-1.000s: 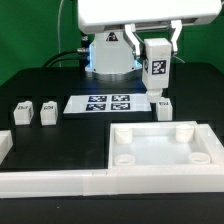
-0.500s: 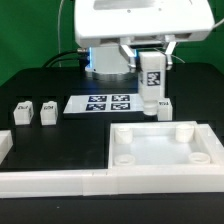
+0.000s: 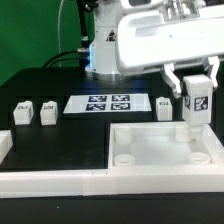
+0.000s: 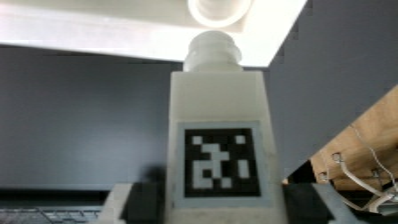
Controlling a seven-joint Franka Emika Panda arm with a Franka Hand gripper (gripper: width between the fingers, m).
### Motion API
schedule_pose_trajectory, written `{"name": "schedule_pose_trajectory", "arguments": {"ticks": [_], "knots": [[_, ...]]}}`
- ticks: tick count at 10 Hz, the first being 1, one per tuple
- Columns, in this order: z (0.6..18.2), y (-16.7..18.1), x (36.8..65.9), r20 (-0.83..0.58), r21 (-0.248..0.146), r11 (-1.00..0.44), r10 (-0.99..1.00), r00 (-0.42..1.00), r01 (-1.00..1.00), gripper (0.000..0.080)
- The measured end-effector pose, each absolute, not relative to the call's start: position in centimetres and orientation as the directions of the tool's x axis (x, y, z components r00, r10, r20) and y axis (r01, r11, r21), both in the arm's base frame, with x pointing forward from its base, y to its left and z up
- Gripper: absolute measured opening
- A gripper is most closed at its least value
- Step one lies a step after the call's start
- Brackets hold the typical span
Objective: Assemble one leg
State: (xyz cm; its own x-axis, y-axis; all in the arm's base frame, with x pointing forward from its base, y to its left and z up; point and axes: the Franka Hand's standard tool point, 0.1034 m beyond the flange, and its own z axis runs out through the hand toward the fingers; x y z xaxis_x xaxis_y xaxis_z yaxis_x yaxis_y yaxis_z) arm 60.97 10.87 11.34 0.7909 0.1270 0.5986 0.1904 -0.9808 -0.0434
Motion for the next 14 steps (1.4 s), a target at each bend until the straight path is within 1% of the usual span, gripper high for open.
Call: {"name": "schedule_pose_trajectory", "arguments": {"ticks": [1, 2, 4, 6, 7, 10, 12, 14], "knots": [[10.1, 11.0, 60.5, 0.583, -0.048, -0.98, 0.129, 0.802, 0.192, 0.0291], [9.4, 11.4, 60.1, 0.576, -0.05, -0.979, 0.132, 0.807, 0.196, 0.0291], [9.3, 11.4, 60.4, 0.57, -0.052, -0.979, 0.133, 0.811, 0.197, 0.0291], [10.0, 11.4, 61.4, 0.576, -0.054, -0.979, 0.129, 0.807, 0.195, 0.0291], [9.9, 11.3, 61.6, 0.577, -0.054, -0.979, 0.128, 0.806, 0.194, 0.0291], [8.8, 11.3, 61.4, 0.574, -0.057, -0.98, 0.125, 0.809, 0.192, 0.0291], [8.6, 11.2, 61.4, 0.571, -0.057, -0.98, 0.124, 0.812, 0.189, 0.0291], [7.7, 11.2, 61.3, 0.563, -0.06, -0.98, 0.122, 0.818, 0.188, 0.0291]]}}
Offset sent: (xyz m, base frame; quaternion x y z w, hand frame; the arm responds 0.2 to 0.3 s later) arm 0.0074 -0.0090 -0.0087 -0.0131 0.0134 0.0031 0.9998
